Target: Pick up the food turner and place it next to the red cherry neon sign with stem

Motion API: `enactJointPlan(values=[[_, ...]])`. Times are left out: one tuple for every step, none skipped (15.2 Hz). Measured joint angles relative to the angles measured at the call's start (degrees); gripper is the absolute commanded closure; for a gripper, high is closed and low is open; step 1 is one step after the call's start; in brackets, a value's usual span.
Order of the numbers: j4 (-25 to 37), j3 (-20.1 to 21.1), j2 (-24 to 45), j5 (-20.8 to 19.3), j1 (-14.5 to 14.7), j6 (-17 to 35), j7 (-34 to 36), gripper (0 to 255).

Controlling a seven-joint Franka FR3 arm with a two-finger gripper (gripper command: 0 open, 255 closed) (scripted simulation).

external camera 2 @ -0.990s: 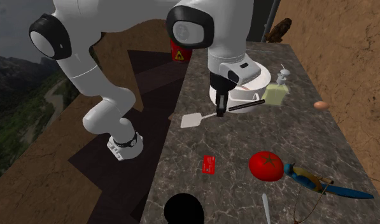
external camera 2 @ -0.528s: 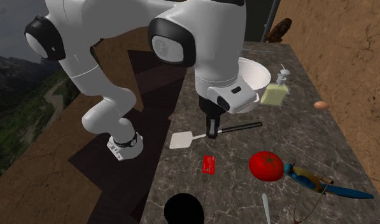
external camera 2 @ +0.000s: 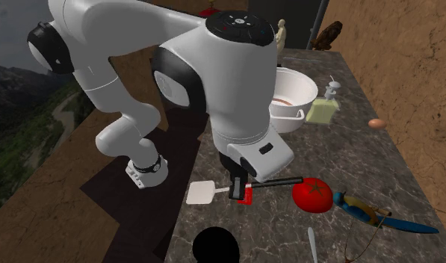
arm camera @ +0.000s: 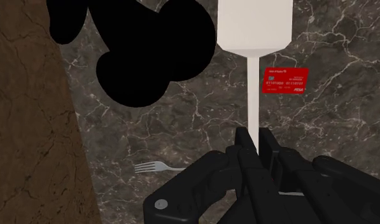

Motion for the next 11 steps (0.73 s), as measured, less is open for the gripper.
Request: enactJointPlan(values=[[-0.9,-0.1,-0.1,0.0,0.0,0.8,-0.2,255],[-1.9,0.0,-0.4,0.0,0.0,1.5,-0.1,255],[-2.9,-0.1,-0.5,0.0,-0.1,2.4,-0.3,255],[-3.6,-0.1,-0.5,0.0,-0.1,3.1,-0.3,255],[-4.4,-0.1,-0.6,0.0,-0.1,3.8,-0.2,255],[-5.3,-0.1,-0.6,0.0,-0.1,4.6,-0.2,255],[-6.0,-0.1,-0.6,0.0,-0.1,5.3,-0.2,255],[-6.8,-0.2,-0.7,-0.1,-0.1,6.1,-0.4,255],[-7.8,-0.2,-0.9,-0.1,-0.1,6.9,-0.4,255],[-8.6,-0.1,-0.9,-0.1,-0.1,7.6,-0.4,255],[-9.2,-0.1,-0.8,0.0,-0.1,8.4,-0.3,255]])
